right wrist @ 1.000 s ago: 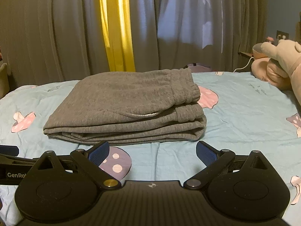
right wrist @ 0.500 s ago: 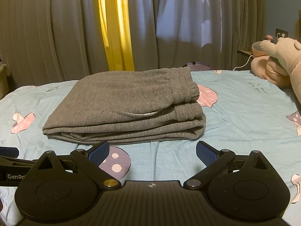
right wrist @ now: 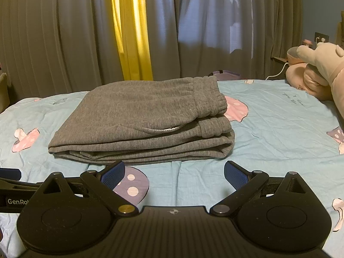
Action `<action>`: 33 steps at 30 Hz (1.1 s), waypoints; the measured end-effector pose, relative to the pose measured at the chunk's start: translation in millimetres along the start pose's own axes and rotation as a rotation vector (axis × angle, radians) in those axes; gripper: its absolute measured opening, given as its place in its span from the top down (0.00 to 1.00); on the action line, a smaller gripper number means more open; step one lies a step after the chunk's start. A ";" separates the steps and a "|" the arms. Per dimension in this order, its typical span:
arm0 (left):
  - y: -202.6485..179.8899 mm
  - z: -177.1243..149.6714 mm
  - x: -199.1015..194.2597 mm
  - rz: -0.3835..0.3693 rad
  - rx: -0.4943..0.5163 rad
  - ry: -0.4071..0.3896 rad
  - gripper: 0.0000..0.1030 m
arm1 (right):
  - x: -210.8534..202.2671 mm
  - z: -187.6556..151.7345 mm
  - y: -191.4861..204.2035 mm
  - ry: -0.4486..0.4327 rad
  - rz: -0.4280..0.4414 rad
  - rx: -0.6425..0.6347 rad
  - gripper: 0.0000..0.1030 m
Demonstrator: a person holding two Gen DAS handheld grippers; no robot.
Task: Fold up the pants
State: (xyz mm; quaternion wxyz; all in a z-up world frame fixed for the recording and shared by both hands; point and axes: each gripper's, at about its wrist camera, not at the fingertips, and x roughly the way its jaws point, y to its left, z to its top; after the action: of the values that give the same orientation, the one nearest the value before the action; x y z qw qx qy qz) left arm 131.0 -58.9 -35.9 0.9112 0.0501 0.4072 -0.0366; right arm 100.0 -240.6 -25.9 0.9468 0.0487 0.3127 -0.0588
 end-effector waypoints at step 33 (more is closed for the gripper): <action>0.9 0.3 0.0 -0.001 0.000 0.000 0.00 | -0.6 -0.2 0.3 0.004 -0.008 0.001 0.04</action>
State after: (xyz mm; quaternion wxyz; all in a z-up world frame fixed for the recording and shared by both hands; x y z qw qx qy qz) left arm 131.3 -58.1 -35.7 0.9112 0.0499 0.4073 -0.0370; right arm 99.4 -240.2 -25.7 0.9459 0.0482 0.3146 -0.0627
